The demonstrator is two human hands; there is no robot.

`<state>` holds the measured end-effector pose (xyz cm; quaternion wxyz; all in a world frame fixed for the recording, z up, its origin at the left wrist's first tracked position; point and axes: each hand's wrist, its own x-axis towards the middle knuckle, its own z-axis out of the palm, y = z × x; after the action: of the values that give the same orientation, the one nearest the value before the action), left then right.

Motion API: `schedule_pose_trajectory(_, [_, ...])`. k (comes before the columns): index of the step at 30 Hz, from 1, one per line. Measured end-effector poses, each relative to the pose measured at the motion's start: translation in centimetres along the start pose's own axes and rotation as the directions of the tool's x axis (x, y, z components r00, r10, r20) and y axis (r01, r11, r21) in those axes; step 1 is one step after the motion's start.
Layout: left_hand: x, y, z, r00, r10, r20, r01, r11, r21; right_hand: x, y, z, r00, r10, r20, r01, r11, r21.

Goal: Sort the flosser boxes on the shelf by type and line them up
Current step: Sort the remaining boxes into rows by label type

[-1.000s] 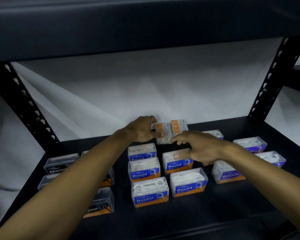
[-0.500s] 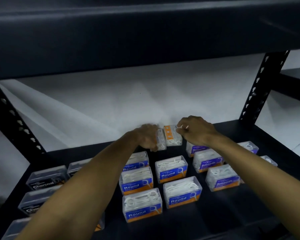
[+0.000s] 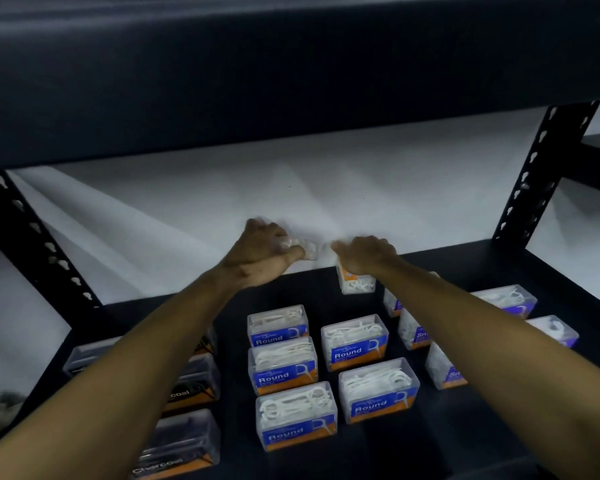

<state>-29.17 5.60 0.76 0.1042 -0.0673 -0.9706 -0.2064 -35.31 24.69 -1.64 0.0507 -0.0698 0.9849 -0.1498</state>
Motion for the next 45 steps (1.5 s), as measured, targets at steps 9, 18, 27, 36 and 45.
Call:
schedule_pose_trajectory(9, [-0.8, 0.8, -1.3, 0.969, -0.244, 0.031, 0.246, 0.957, -0.156, 0.6, -0.6, 1.8, 0.999, 0.02, -0.049, -0.022, 0.999, -0.038])
schedule_pose_trajectory(18, [-0.3, 0.9, -1.5, 0.877, -0.442, 0.188, 0.467, 0.692, -0.551, 0.8, -0.2, -1.2, 0.998, 0.007, 0.062, -0.034, 0.893, 0.45])
schedule_pose_trajectory(27, [-0.8, 1.9, -1.3, 0.878, -0.449, 0.167, 0.454, 0.67, -0.588, -0.4, 3.0, -3.3, 0.949, -0.113, 0.293, -0.255, 0.266, 0.93])
schedule_pose_trajectory(36, [-1.7, 2.8, -0.8, 0.926, -0.315, 0.209, 0.377, 0.738, -0.559, -1.9, 5.8, -4.7, 0.947, -0.188, 0.261, -0.217, 0.224, 0.95])
schedule_pose_trajectory(45, [-1.8, 4.8, 1.1, 0.969, -0.094, 0.227, 0.123, 0.986, -0.115, -2.6, 10.5, -7.5, 0.999, -0.031, -0.024, 0.037, 0.501, 0.865])
